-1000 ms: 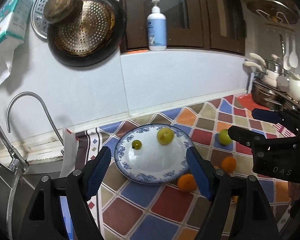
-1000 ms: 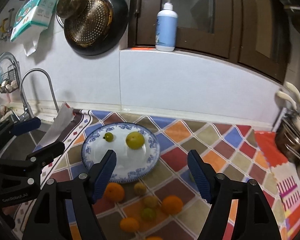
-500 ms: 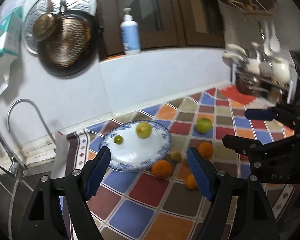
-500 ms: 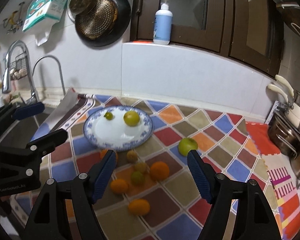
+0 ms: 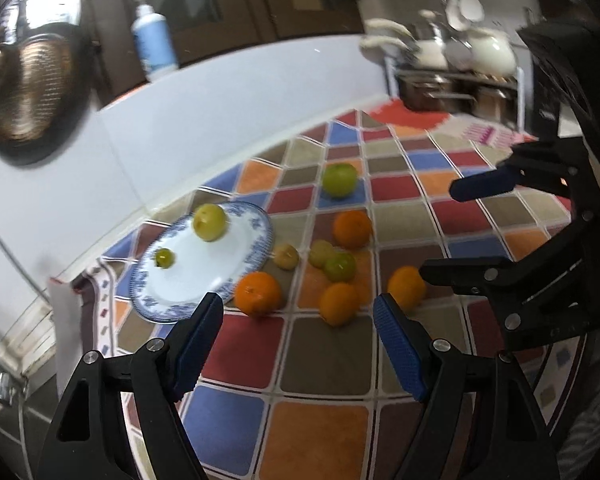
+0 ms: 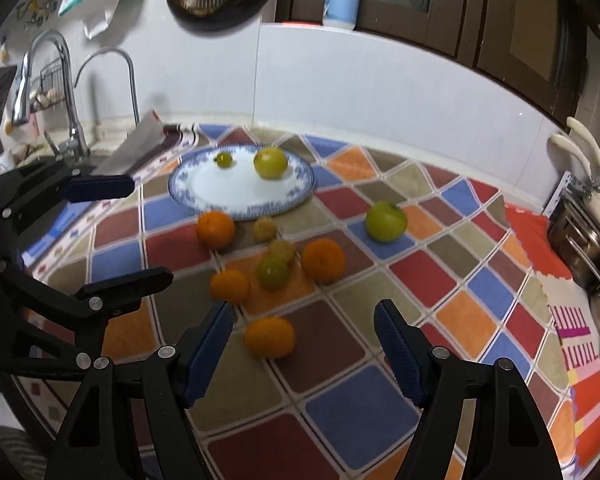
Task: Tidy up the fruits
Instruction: 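Grasp an orange with the left gripper while the right grasps another orange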
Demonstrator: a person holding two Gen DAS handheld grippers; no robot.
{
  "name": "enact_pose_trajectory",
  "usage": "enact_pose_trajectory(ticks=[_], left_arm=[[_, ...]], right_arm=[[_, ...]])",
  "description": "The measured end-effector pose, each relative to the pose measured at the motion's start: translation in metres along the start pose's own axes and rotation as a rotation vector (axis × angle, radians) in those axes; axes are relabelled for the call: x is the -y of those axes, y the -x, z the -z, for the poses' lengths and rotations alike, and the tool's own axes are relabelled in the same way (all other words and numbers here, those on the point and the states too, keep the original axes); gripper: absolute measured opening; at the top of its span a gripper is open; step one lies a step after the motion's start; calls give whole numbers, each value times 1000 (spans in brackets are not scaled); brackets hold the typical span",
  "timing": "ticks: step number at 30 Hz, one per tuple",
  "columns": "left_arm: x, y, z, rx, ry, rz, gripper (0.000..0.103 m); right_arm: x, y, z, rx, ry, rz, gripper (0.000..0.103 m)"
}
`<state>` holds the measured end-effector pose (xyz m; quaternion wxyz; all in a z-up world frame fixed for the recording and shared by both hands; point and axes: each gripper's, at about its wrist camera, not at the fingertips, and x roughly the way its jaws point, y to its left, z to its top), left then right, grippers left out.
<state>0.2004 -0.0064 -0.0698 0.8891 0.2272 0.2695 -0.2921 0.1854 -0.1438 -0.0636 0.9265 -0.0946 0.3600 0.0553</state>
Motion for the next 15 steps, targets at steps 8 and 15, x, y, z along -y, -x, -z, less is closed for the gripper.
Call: enact_pose_trajectory(ticks=[8, 15], left_arm=[[0, -31, 7, -43, -61, 86, 69], [-4, -53, 3, -65, -51, 167, 60]], right_arm=[[-8, -27, 14, -72, 25, -31, 65], [-8, -48, 16, -114, 10, -79, 56]])
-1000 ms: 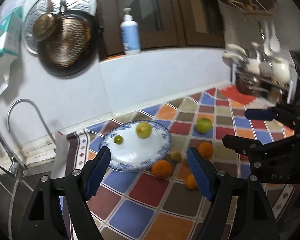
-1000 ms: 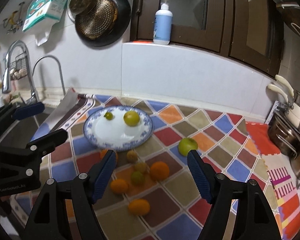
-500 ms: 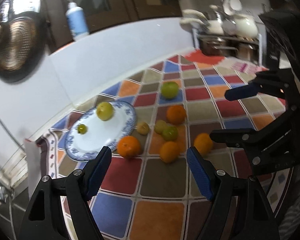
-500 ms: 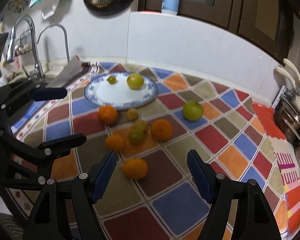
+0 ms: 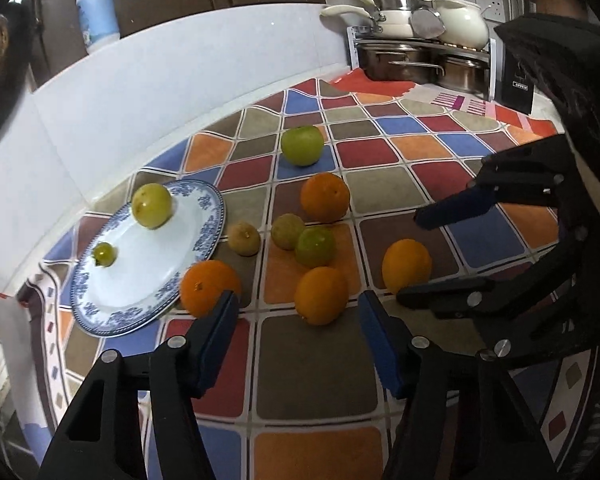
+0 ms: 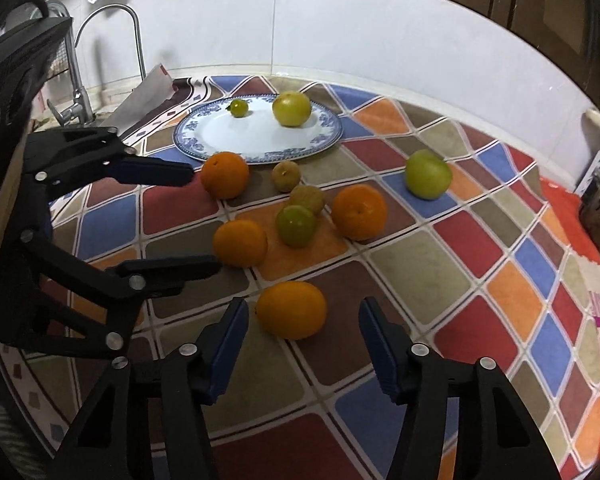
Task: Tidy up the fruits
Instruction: 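Grasp an orange with the left gripper while the right grasps another orange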
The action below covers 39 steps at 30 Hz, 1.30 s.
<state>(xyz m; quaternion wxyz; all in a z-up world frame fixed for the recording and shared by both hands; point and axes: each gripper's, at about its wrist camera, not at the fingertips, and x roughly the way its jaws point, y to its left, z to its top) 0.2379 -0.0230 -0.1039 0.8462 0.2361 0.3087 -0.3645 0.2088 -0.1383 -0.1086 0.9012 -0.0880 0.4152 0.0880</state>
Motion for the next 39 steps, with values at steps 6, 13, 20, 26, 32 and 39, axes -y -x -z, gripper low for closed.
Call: enact_pose_trajectory(ticks=[6, 13, 20, 26, 32, 39], left_arm=[[-3, -13, -3, -24, 29, 63, 53], [-1, -23, -6, -56, 76, 91, 38], [0, -24, -7, -63, 138, 86, 33], [0, -8, -7, -55, 227, 40, 33], [-1, 21, -11, -22, 321, -37, 33], [-2, 54, -17, 30, 412, -135, 33]], right_arm=[[2, -10, -2, -28, -29, -54, 45], [6, -8, -1, -30, -48, -49, 40], [16, -3, -3, -16, -74, -38, 40], [21, 6, -5, 6, -80, -44, 40], [25, 22, -11, 49, -80, -56, 40], [23, 45, -22, 117, -60, -78, 40]])
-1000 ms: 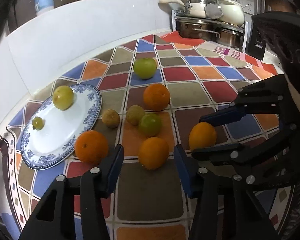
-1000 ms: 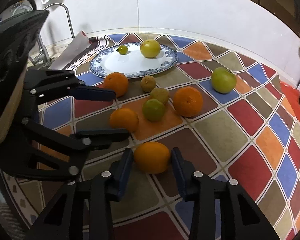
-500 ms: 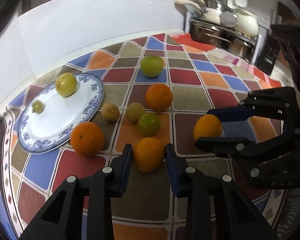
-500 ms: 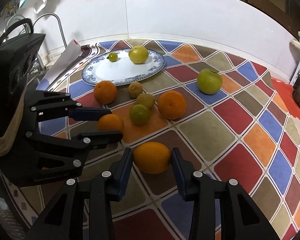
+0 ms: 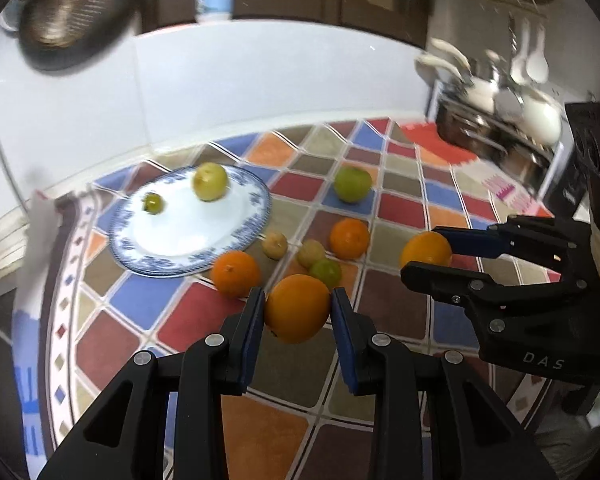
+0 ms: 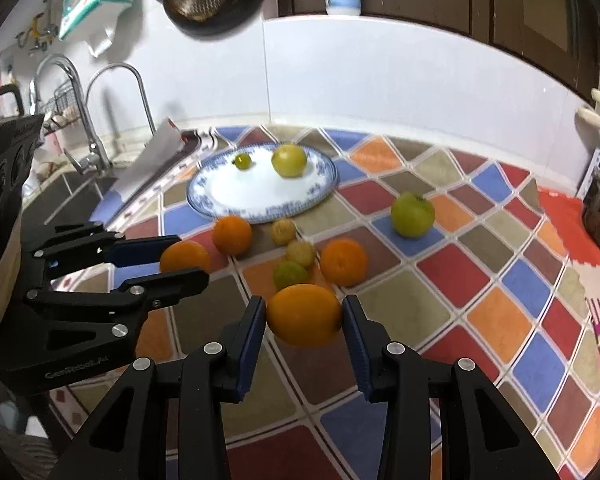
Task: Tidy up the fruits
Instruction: 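Grasp an orange with the left gripper while the right grasps another orange, then lift both oranges and carry them over the white plate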
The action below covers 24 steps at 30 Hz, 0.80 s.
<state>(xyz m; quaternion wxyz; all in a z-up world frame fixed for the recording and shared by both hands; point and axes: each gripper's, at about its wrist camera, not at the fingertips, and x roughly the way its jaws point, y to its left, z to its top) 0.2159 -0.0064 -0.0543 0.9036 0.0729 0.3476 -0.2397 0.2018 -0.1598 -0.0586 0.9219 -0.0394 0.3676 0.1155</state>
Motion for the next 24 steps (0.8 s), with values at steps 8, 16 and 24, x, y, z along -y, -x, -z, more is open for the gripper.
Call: enact_pose_trajectory(ticks=[8, 16, 24], left_arm=[[-9, 31, -10, 72, 65, -94, 33], [-23, 49, -25, 145, 81, -149, 33], [-46, 44, -42, 179, 100, -205, 33]], right_arm=[[-3, 18, -25, 100, -13, -38, 40], [-16, 20, -51, 174, 27, -77, 40], [-24, 4, -84, 207, 35, -106, 40]])
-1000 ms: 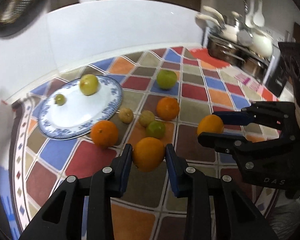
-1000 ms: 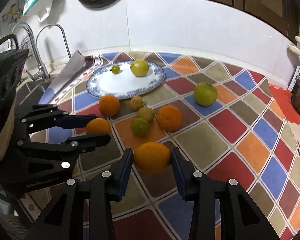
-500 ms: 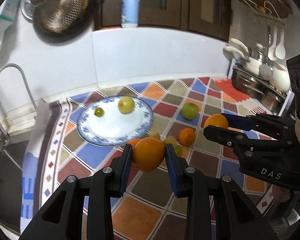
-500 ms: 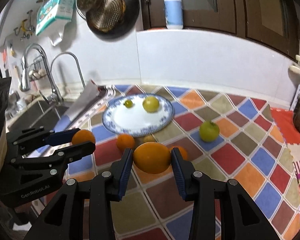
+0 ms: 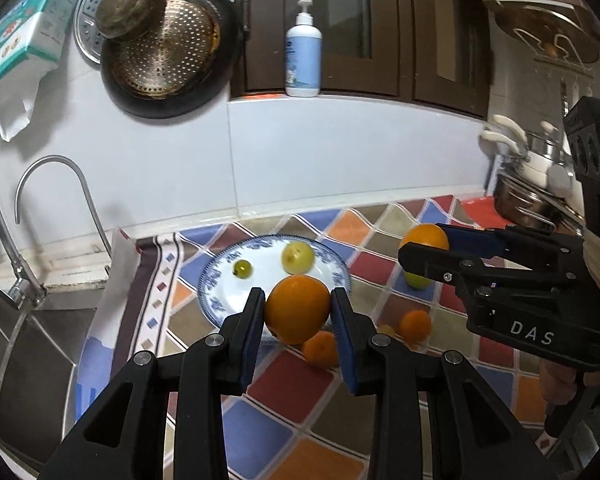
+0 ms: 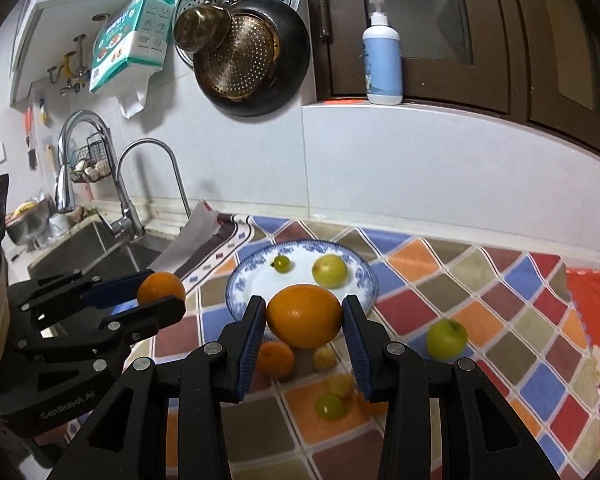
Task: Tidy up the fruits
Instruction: 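Lift both oranges and carry them over the white plate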
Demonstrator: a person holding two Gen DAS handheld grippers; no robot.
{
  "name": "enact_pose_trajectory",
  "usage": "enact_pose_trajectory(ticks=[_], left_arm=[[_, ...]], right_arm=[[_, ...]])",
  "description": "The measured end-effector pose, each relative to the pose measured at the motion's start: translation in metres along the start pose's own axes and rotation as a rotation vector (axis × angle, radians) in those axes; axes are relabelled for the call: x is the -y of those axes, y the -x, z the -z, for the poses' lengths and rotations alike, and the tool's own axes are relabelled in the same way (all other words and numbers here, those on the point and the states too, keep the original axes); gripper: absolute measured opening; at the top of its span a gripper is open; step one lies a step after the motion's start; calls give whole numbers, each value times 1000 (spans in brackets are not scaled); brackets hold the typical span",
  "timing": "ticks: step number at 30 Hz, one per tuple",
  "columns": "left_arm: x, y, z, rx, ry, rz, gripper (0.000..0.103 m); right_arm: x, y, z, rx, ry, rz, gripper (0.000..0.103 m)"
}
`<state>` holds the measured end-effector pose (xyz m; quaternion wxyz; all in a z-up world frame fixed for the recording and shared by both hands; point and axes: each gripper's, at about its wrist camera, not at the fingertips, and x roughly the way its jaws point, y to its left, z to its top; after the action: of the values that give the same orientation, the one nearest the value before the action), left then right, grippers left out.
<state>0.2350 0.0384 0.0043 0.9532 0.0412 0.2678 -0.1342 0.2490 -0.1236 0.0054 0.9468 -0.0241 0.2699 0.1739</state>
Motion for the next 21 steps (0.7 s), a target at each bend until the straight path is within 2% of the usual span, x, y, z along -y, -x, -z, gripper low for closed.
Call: enact_pose_trajectory(ticks=[10, 17, 21], left_arm=[[-23, -42, -20, -3, 4, -50, 33], [-46, -88, -27, -43, 22, -51, 33], [-56, -117, -25, -92, 45, -35, 33]], right_arm=[[-3, -50, -32, -18, 5, -29, 40], [4, -105, -35, -108, -32, -25, 40], [10, -135, -30, -170, -54, -28, 40]])
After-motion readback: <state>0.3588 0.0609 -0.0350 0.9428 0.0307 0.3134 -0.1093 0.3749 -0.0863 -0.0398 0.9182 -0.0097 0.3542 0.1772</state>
